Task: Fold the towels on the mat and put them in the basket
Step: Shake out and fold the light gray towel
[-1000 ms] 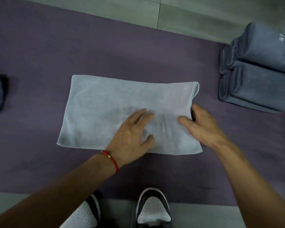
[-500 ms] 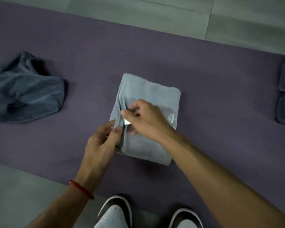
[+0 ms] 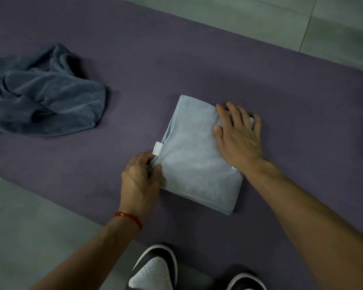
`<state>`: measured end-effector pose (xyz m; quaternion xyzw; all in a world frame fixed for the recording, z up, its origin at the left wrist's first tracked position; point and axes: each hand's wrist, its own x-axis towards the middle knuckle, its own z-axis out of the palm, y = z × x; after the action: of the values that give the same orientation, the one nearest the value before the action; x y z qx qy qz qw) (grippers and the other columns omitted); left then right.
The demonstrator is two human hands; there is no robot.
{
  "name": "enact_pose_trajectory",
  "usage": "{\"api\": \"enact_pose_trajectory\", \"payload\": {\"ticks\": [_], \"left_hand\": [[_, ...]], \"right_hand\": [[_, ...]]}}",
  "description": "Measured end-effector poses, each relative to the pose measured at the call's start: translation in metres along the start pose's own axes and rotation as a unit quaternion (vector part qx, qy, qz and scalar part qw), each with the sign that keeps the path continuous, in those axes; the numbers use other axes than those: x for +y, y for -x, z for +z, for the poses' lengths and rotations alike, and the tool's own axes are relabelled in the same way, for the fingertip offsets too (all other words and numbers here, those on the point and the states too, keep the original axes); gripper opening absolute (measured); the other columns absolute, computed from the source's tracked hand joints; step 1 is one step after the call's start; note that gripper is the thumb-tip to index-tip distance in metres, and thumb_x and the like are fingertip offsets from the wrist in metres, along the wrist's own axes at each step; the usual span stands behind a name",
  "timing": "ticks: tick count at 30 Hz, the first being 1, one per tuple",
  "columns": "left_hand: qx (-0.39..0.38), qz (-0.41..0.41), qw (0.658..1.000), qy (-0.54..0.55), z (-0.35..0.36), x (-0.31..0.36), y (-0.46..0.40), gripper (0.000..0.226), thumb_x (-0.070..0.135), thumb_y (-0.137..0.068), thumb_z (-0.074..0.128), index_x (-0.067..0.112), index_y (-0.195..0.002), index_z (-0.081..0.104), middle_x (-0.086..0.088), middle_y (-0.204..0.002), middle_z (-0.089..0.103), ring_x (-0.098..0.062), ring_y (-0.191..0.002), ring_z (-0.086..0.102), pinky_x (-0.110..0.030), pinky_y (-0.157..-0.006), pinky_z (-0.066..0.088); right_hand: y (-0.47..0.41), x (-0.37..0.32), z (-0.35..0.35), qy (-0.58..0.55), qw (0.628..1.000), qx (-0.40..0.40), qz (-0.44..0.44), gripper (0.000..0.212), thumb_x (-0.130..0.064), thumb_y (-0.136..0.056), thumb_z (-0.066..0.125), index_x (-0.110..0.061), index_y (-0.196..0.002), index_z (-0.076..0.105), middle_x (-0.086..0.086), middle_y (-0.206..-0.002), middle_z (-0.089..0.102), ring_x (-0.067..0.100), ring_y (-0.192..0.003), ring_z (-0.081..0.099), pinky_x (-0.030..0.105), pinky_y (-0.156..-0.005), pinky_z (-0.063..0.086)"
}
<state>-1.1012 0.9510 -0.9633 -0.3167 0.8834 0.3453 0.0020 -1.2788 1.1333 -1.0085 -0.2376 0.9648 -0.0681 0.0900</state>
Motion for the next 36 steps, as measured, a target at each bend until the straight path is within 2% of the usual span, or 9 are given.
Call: {"api": "enact_pose_trajectory", "payload": {"ticks": [3,7,12,19,23,26,29,32,36], "left_hand": [[-0.008,-0.010,1.000,-0.024,0.005,-0.004,0.000,0.030,0.018,-0.089,0.064,0.013,-0.118,0.064,-0.006,-0.107,0.053,-0.022,-0.091,0.051,-0.034,-0.082,0.046],[-0.085,-0.029,0.995,-0.051,-0.003,-0.005,-0.002,0.055,0.040,-0.088,0.065,0.019,-0.136,0.050,-0.007,-0.119,0.050,-0.023,-0.106,0.047,-0.036,-0.090,0.042],[-0.158,-0.077,0.983,-0.058,-0.007,0.010,-0.013,0.076,0.025,-0.074,0.082,0.015,-0.139,0.044,-0.009,-0.129,0.053,-0.027,-0.117,0.051,-0.030,-0.093,0.041],[-0.243,-0.136,0.960,0.042,-0.019,0.026,-0.045,0.045,0.022,-0.067,0.087,0.017,-0.109,0.071,-0.005,-0.099,0.073,-0.025,-0.095,0.070,-0.037,-0.084,0.059],[-0.237,-0.137,0.938,0.213,-0.004,0.060,-0.072,0.068,0.027,-0.042,0.081,0.010,-0.107,0.070,-0.016,-0.103,0.073,-0.030,-0.092,0.071,-0.044,-0.082,0.059],[-0.246,-0.061,0.944,0.213,0.029,0.095,-0.085,0.063,0.019,-0.055,0.079,0.002,-0.113,0.062,-0.013,-0.098,0.070,-0.023,-0.085,0.065,-0.033,-0.068,0.053],[-0.198,0.091,0.975,-0.035,0.049,0.114,-0.073,0.049,0.016,-0.081,0.064,0.010,-0.127,0.048,-0.011,-0.116,0.057,-0.030,-0.101,0.059,-0.033,-0.079,0.050],[-0.019,0.298,0.904,-0.305,0.059,0.112,-0.037,0.058,0.026,-0.085,0.048,0.013,-0.141,0.039,-0.019,-0.143,0.038,-0.040,-0.131,0.039,-0.054,-0.103,0.039],[-0.075,0.374,0.855,-0.351,0.093,0.099,-0.016,0.065,0.045,-0.098,0.027,0.022,-0.157,0.016,-0.015,-0.164,0.007,-0.040,-0.150,0.001,-0.063,-0.116,0.009]], "right_hand": [[-0.002,0.003,-0.007,-0.025,1.000,-0.015,0.003,0.057,-0.044,-0.103,0.034,-0.023,-0.155,0.025,0.001,-0.160,0.027,0.022,-0.144,0.027,0.054,-0.115,0.024],[-0.010,0.019,-0.033,-0.042,0.998,-0.006,0.039,0.045,-0.041,-0.100,0.045,-0.014,-0.136,0.051,0.007,-0.138,0.049,0.031,-0.123,0.045,0.048,-0.100,0.042],[-0.028,0.037,-0.058,-0.176,0.970,-0.138,0.094,0.036,-0.048,-0.089,0.067,-0.023,-0.114,0.062,-0.002,-0.113,0.058,0.020,-0.098,0.058,0.035,-0.081,0.048],[0.002,0.062,-0.074,-0.347,0.908,-0.158,0.177,0.018,-0.036,-0.082,0.078,-0.021,-0.088,0.071,0.000,-0.087,0.074,0.016,-0.077,0.067,0.035,-0.074,0.053],[0.082,0.096,-0.079,-0.417,0.854,-0.125,0.285,0.021,-0.030,-0.084,0.076,-0.010,-0.085,0.070,0.010,-0.086,0.075,0.019,-0.074,0.065,0.039,-0.072,0.053],[0.146,0.112,-0.067,-0.429,0.816,-0.151,0.356,0.023,-0.031,-0.087,0.074,-0.008,-0.087,0.070,0.011,-0.079,0.074,0.025,-0.073,0.066,0.051,-0.078,0.056],[0.176,0.110,-0.058,-0.338,0.867,-0.109,0.349,0.030,-0.040,-0.089,0.071,-0.020,-0.111,0.066,-0.002,-0.095,0.073,0.019,-0.089,0.068,0.042,-0.085,0.056],[0.164,0.099,-0.071,-0.228,0.935,0.019,0.270,0.052,-0.044,-0.093,0.062,-0.025,-0.140,0.049,-0.003,-0.140,0.055,0.020,-0.128,0.051,0.038,-0.102,0.045],[0.112,0.076,-0.051,-0.104,0.991,0.032,0.072,0.062,-0.051,-0.101,0.043,-0.030,-0.157,0.025,-0.004,-0.168,0.007,0.020,-0.155,-0.004,0.045,-0.124,0.008]]}}
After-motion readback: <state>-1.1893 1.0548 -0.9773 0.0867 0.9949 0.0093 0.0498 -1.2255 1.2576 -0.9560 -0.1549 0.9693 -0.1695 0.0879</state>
